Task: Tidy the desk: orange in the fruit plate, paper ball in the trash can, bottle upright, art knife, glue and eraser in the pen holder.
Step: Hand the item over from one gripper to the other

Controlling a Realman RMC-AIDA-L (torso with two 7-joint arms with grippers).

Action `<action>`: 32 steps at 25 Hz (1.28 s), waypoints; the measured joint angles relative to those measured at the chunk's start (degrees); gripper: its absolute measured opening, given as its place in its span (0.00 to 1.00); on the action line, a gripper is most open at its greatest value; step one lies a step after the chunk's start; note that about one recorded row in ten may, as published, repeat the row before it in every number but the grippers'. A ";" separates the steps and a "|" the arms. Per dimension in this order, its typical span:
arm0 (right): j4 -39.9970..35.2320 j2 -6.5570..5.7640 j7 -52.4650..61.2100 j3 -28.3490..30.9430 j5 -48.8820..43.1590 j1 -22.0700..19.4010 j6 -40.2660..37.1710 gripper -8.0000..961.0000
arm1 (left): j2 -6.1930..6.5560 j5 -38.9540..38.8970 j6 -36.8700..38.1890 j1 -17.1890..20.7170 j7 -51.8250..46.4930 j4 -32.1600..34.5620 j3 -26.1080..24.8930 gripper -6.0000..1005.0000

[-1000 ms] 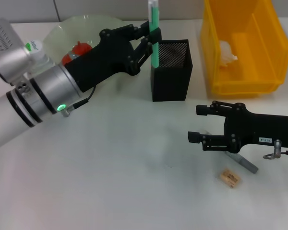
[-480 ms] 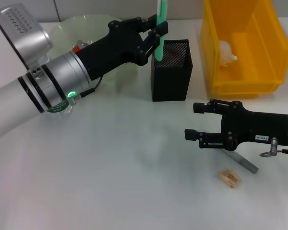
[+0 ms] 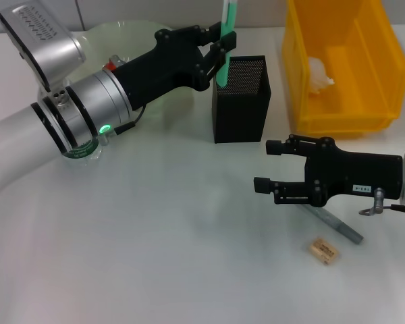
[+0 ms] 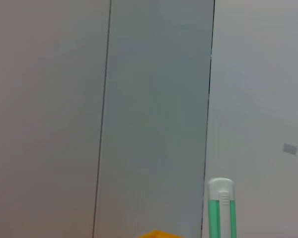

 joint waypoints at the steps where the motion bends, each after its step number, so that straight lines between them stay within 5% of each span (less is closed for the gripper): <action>1: 0.22 0.00 0.00 -0.15 0.01 0.27 0.23 0.85 | 0.00 0.00 -0.03 0.00 0.00 0.00 0.15 0.19; 23: 1.13 0.00 0.00 -0.50 0.01 1.37 0.21 0.85 | 0.00 -0.18 0.70 0.33 -0.68 0.72 1.75 0.19; 32: 1.02 -0.15 0.32 -0.10 0.00 0.61 -2.16 0.85 | 0.02 0.07 10.63 7.30 -2.06 4.75 5.70 0.19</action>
